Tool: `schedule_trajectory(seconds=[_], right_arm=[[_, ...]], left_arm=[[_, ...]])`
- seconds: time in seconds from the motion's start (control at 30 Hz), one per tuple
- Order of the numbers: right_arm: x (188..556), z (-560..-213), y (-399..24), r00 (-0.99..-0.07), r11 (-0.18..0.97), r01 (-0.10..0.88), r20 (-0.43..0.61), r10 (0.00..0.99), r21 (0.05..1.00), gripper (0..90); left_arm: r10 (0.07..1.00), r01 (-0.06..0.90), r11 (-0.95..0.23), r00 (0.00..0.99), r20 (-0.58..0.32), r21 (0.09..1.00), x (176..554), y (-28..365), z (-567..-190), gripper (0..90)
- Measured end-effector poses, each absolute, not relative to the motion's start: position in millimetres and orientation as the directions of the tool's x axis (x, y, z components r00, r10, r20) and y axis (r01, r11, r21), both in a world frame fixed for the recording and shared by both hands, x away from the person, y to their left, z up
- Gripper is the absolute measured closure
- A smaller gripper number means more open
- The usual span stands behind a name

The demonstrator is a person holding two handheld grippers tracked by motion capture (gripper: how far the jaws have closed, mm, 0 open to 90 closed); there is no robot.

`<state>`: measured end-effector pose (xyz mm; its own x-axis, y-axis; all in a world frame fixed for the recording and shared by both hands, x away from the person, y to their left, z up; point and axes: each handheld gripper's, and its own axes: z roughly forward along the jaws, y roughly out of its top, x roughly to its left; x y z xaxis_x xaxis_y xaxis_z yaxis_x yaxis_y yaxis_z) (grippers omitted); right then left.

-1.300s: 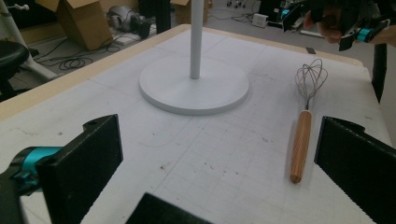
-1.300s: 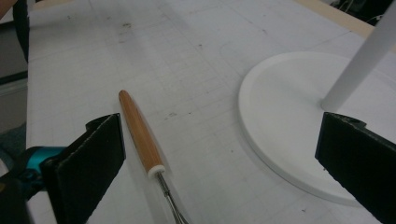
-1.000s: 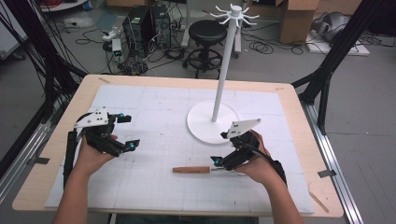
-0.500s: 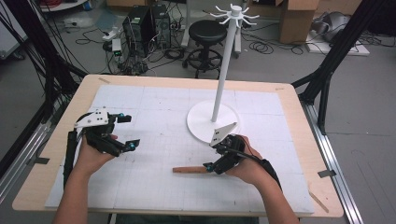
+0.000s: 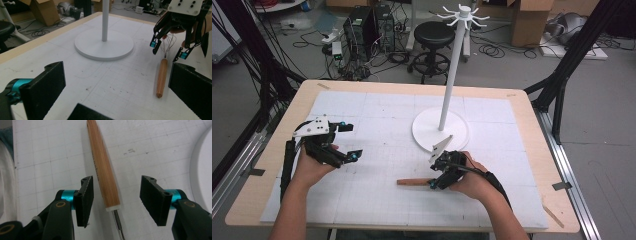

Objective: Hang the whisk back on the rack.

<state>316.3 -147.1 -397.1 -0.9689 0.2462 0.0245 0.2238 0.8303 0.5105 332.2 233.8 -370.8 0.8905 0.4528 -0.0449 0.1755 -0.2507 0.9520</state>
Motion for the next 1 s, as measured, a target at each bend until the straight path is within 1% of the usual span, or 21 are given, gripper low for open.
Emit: schedule_trajectory(seconds=[0.33,0.5,0.6,1.0], right_arm=[[317,-404,-138,-0.974,0.864,0.213,0.035,0.222,0.456,54.0],[316,-407,-133,-0.979,0.882,0.190,0.017,0.202,0.432,57.3],[314,-408,-131,-0.980,0.891,0.187,0.012,0.200,0.414,61.4],[314,-414,-125,-0.983,0.912,0.171,0.005,0.182,0.373,67.6]], left_arm=[[0.452,0.176,-0.246,0.891,-0.047,0.953,332,234,-371,1.6],[0.453,0.174,-0.254,0.890,-0.042,0.951,332,234,-371,1.6],[0.452,0.175,-0.254,0.891,-0.043,0.951,332,234,-371,1.6],[0.450,0.174,-0.254,0.892,-0.043,0.951,332,233,-371,1.6]])
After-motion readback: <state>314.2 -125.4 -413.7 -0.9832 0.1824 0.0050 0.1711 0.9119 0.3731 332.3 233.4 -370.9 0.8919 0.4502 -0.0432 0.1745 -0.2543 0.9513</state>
